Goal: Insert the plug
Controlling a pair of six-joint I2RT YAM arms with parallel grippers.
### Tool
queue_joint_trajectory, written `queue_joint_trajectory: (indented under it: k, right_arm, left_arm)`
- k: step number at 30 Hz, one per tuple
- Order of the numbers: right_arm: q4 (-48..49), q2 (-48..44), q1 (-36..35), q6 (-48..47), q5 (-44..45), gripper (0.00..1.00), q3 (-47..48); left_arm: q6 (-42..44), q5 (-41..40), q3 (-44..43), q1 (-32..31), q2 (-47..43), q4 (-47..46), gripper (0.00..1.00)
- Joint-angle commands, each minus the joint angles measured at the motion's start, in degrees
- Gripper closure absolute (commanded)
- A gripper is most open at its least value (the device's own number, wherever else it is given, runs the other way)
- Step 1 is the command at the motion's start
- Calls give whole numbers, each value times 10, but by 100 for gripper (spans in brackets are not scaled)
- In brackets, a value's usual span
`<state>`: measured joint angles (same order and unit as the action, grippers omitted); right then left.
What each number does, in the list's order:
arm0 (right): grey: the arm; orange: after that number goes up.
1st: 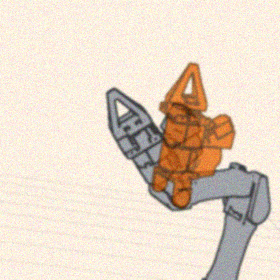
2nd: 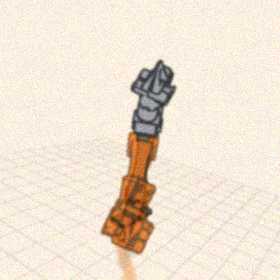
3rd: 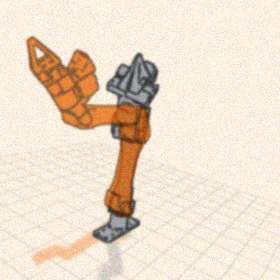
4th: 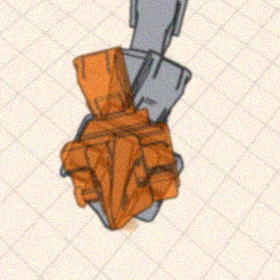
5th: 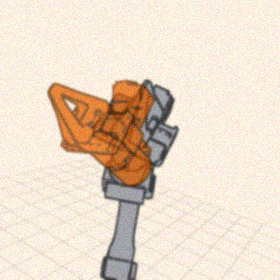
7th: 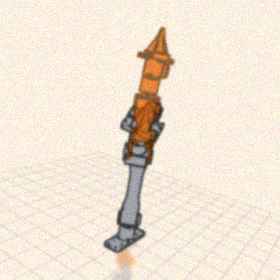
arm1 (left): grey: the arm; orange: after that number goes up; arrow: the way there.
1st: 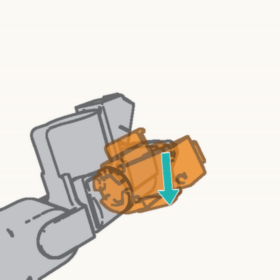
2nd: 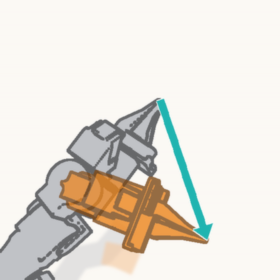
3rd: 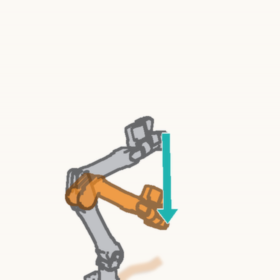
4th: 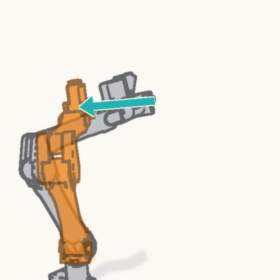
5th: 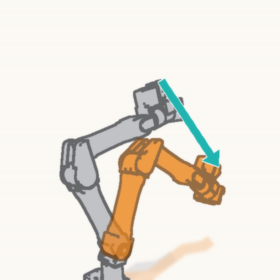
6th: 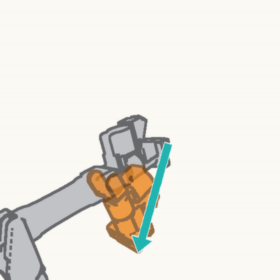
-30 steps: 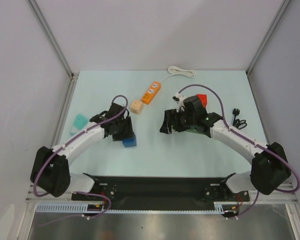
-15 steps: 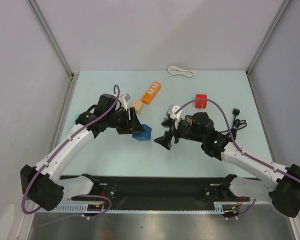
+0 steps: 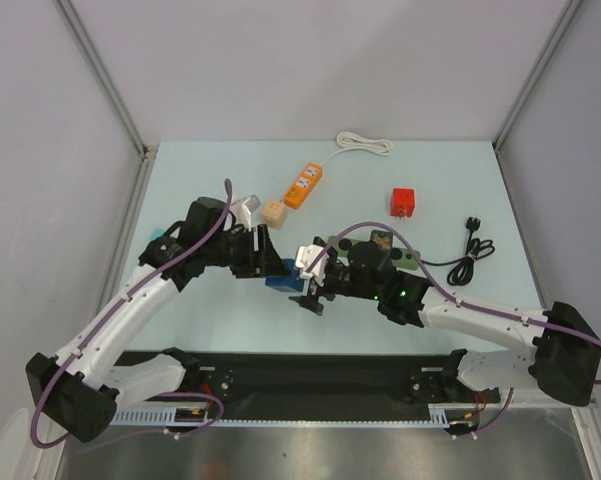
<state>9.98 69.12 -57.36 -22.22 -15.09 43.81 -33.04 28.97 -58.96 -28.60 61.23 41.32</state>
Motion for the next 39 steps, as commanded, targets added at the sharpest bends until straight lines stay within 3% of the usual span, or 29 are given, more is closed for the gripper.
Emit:
queue_joint_trajectory:
  k: [1, 6, 17, 18, 20, 21, 23, 24, 27, 30, 34, 36, 37, 39]
  right_arm:
    - [54, 18, -24, -35, 68, 4, 29]
    - [64, 33, -28, -29, 81, 4, 36]
    - [102, 36, -33, -20, 45, 17, 10]
    - [107, 35, -33, -15, 42, 23, 6]
    - [116, 34, -34, -12, 40, 52, 5]
    - [121, 33, -34, -9, 42, 77, 2]
    - [120, 25, -34, -12, 38, 100, 0]
    - [116, 23, -33, -6, 41, 100, -1]
    - [118, 1, -31, 9, 29, 100, -12]
    - [102, -18, -14, 54, 16, 100, -7]
    - [95, -37, 2, 87, 19, 100, -23]
    - [92, -47, 8, 103, 42, 100, -29]
    - [91, -50, 10, 109, 54, 100, -31]
    - [87, -61, 13, 126, 86, 100, -35]
  left_arm:
    - [-5, 36, 8, -11, -24, -28, 100]
    - [-5, 44, 26, -12, -26, -39, 100]
    - [-33, 63, 33, -13, -22, -73, 100]
    - [-35, 64, 34, -14, -23, -73, 100]
    - [-40, 65, 41, -14, -26, -77, 100]
    - [-42, 65, 43, -14, -30, -80, 96]
    - [-50, 57, 46, -14, -34, -83, 69]
    - [-53, 48, 46, -14, -37, -82, 37]
    - [-49, 13, 18, -8, -33, -64, 13]
    - [-39, 4, -32, 23, -2, -30, 8]
    - [-34, -2, -78, 81, 29, -15, 9]
    - [-12, -62, -109, 112, 42, 15, 10]
    - [-4, -161, -117, 128, 48, 26, 11]
    - [6, -250, -125, 194, 68, 39, 12]
